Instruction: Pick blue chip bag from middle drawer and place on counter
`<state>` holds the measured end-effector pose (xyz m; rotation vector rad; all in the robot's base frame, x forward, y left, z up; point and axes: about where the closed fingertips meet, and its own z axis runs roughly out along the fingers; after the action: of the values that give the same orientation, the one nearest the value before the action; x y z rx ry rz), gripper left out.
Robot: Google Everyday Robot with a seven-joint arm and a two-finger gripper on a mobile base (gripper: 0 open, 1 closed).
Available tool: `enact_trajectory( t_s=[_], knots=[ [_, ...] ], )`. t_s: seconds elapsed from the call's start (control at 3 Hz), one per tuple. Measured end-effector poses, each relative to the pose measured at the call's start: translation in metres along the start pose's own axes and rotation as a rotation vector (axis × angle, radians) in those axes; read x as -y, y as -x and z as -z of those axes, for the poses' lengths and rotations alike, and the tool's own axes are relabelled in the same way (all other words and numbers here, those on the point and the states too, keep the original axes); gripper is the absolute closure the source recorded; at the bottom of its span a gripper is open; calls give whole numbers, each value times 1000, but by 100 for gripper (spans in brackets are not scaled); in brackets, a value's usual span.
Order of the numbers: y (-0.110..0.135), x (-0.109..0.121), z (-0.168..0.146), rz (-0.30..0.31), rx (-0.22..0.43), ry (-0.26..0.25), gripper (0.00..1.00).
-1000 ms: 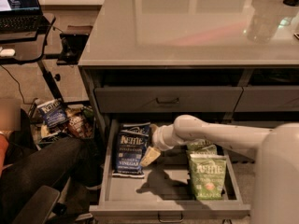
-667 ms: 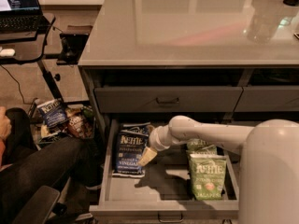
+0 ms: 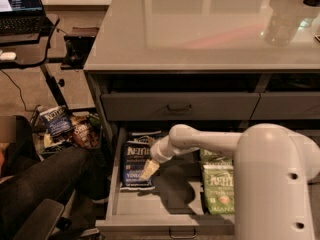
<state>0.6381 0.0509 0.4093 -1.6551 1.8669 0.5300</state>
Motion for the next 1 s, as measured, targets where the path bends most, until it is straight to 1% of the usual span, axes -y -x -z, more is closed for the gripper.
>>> enact_trajectory(
  t_s=[0.33,1.0],
  knots=[
    [3,-1,-16,9,0,28,19],
    [3,-1,-16,9,0,28,65]
  ],
)
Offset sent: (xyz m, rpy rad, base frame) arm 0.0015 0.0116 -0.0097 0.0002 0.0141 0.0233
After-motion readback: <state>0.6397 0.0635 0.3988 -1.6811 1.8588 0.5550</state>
